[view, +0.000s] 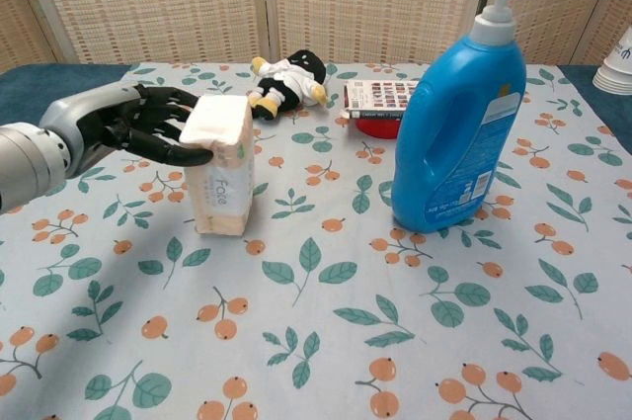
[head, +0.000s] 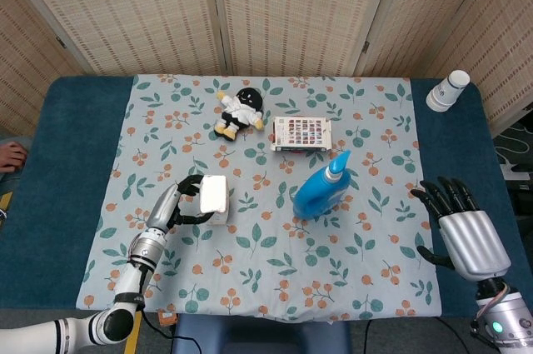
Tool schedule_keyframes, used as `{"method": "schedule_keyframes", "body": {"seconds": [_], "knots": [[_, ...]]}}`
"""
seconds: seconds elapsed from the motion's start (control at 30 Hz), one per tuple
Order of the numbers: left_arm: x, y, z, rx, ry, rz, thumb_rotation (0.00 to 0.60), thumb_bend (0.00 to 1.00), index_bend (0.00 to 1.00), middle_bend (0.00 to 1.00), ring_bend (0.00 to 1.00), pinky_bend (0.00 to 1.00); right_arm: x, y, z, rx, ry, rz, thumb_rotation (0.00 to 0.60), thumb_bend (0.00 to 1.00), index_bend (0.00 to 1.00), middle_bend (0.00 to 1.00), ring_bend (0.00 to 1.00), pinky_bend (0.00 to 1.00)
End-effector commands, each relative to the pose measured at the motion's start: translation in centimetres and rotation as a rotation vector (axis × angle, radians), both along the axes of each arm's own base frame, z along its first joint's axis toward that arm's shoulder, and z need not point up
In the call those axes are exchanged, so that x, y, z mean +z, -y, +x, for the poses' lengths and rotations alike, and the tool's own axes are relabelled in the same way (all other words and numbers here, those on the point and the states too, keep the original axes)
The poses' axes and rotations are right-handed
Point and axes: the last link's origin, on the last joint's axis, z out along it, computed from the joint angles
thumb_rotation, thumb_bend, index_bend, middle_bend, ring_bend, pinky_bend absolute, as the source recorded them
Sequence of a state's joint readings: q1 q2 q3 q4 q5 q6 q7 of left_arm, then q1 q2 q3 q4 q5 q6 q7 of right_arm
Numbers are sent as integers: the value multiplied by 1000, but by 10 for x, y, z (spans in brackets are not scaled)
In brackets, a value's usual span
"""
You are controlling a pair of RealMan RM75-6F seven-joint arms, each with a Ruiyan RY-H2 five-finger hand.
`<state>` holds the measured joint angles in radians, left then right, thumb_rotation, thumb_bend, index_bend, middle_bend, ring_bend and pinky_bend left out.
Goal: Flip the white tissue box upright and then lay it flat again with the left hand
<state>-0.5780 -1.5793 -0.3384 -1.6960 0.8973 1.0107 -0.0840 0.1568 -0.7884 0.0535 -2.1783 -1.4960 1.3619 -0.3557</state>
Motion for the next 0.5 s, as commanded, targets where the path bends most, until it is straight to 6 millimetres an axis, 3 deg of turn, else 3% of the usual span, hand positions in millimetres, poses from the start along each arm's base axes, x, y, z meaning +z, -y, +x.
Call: {"method": "schedule_keyframes", "body": {"seconds": [0.03,0.13,0.23,0.37,0.43,0.5], "knots": [[1,-2,-5,1,-1,-5,600,242,432,548,284,276,0,0,0,-1,0,2,600,115,173,107,0,63],[1,-3,-6,-1,-1,-10,600,230,420,536,273,273,-1,0,0,0,1,2,600,115,173,107,0,63],[-2,-1,-8,-6,-7,-54,600,212,340,472,223,257,-1,0,0,0,2,2,600,115,172,107,0,63],[-3,0,-11,-14,-24,-151,600,166,5,117,8,147,0,0,1,2,3,0,600,115,173,107,0,63],[-1,-1,-11,-15,-27,-157,600,160,0,27,0,123,0,0,1,1,2,0,600,114,173,107,0,63],[0,-2,-11,-16,-27,-157,600,157,0,0,0,114,0,0,1,1,1,-1,600,115,173,107,0,63]]}}
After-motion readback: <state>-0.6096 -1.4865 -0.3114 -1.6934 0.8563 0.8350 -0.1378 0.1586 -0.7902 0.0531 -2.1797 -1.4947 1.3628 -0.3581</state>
